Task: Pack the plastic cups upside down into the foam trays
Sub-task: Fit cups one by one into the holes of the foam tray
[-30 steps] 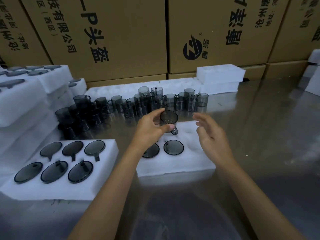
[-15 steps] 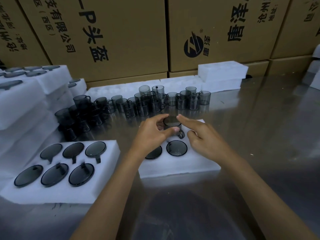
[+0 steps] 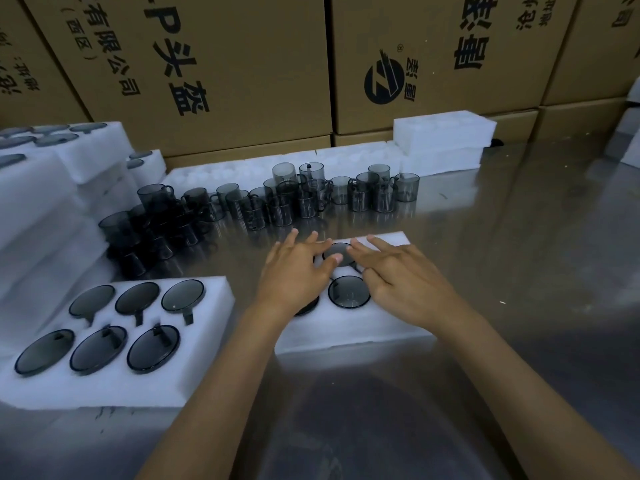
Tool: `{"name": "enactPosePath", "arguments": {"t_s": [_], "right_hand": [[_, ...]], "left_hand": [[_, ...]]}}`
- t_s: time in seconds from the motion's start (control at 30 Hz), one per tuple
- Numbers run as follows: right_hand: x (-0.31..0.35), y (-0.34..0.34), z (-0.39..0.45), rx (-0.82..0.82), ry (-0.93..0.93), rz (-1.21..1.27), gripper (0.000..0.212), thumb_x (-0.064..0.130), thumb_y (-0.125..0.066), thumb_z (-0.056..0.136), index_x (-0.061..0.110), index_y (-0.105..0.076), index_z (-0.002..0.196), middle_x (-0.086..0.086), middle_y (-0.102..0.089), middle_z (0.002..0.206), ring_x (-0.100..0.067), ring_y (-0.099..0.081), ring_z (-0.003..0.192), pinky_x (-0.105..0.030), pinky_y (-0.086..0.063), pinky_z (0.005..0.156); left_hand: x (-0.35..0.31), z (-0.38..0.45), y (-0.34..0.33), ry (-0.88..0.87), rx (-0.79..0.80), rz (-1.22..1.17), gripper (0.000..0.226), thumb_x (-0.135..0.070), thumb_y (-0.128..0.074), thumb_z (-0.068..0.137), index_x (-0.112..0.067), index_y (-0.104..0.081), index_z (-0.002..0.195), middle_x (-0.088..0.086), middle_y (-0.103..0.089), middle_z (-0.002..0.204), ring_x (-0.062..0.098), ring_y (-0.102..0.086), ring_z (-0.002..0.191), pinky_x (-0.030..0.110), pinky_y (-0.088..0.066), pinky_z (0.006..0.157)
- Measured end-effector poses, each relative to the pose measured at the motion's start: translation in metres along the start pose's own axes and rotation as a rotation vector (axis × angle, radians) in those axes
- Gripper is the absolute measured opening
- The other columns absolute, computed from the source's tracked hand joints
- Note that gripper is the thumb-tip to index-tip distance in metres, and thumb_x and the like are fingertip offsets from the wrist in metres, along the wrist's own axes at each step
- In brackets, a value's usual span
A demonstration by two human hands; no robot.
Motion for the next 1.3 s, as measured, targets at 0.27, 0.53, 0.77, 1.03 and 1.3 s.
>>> {"name": "enactPosePath", "arguments": {"t_s": [0.27,0.53,0.77,1.03,1.3], "right_hand": [[-0.024,0.009,0.007,-0.068,-0.156,0.641,0.034,0.02,-0.052,0.1,0.038,-0.069,0.123,0.019,-0.06,0.135,0.013,-0.055,0.115,-0.009,-0.044,0.094],[-0.105,-0.011,-0.011,-0.617,-0.6,1.213,0.026,0.012,-0.05,0.099,0.021,-0.075,0.096,-0.002,-0.075,0.108,-0.019,-0.067,0.11,-0.035,-0.053,0.097],[-0.115,-0.022,-0.005,-0.608,-0.622,1.171,0.025,0.026,-0.048,0.096,0.024,-0.071,0.105,0.002,-0.075,0.102,-0.018,-0.07,0.101,-0.046,-0.054,0.096],[-0.113,-0.02,-0.006,-0.61,-0.605,1.184,0.019,0.033,-0.046,0.094,0.037,-0.062,0.102,0.004,-0.075,0.099,-0.02,-0.07,0.098,-0.051,-0.054,0.095],[-0.09,0.025,-0.015,-0.7,-0.363,1.028,0.034,-0.001,-0.053,0.096,0.015,-0.06,0.125,0.001,-0.07,0.108,0.01,-0.061,0.092,-0.004,-0.041,0.076]], "left_hand": [[-0.001,0.023,0.027,0.025,0.075,-0.077,0.03,-0.055,-0.057,0.094,-0.036,-0.068,0.115,-0.012,-0.069,0.118,0.013,-0.061,0.115,0.046,-0.04,0.109],[0.021,0.143,0.038,0.185,-0.033,0.035,0.064,-0.019,-0.051,0.095,-0.027,-0.028,0.154,0.017,-0.04,0.149,0.037,-0.036,0.137,0.042,-0.038,0.107],[0.026,0.194,0.021,0.197,-0.11,0.19,0.054,-0.017,-0.054,0.094,-0.02,-0.043,0.147,0.023,-0.037,0.144,0.04,-0.027,0.139,0.048,-0.038,0.11],[0.006,0.17,0.04,0.025,-0.268,0.161,0.012,-0.018,-0.072,0.089,-0.013,-0.065,0.096,0.017,-0.06,0.11,0.037,-0.055,0.109,0.047,-0.052,0.086],[-0.048,0.066,0.055,-0.33,-0.312,0.069,0.018,-0.019,-0.075,0.086,-0.017,-0.065,0.101,-0.009,-0.053,0.102,0.016,-0.049,0.101,0.032,-0.041,0.083]]}}
Point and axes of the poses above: each hand's wrist, its own z-axis towards the middle knuckle, its own y-axis out of the back of the hand, x = y × z, the point moved 8 cm from there along z, towards the middle knuckle
